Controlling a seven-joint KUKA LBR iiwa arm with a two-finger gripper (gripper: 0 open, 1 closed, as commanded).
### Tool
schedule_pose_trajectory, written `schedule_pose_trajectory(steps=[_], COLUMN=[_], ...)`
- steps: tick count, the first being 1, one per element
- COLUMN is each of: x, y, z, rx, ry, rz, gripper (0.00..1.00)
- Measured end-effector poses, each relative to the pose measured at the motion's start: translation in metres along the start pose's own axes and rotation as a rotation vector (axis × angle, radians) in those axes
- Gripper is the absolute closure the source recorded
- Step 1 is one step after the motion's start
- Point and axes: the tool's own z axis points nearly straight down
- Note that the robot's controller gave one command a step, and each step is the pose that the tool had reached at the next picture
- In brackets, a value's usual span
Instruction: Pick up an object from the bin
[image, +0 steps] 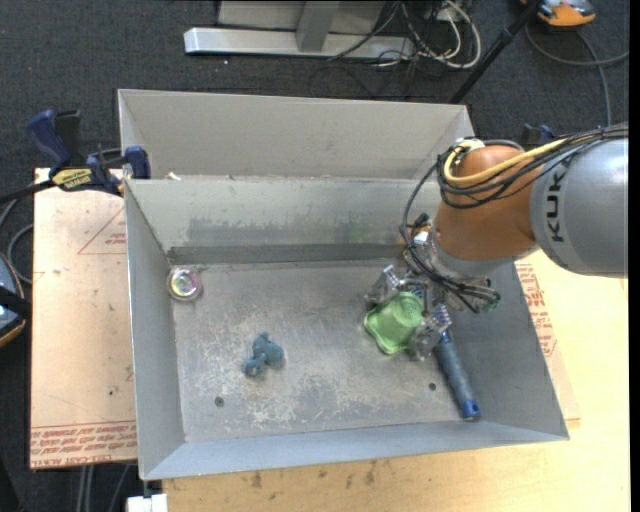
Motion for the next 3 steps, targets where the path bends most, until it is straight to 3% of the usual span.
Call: schedule_pose_trajectory(steps=[1, 2, 3], x=[-0.006, -0.007, 0.01], y=[-0.041, -0.041, -0.019], z=[0.0, -0.001, -0.128], rx=[-0.019, -0.019, 0.007], ry=[-0.006, -0.009, 0.004], rz=[-0.566, -0.566, -0.632], gripper=[0.0, 1.0, 1.0])
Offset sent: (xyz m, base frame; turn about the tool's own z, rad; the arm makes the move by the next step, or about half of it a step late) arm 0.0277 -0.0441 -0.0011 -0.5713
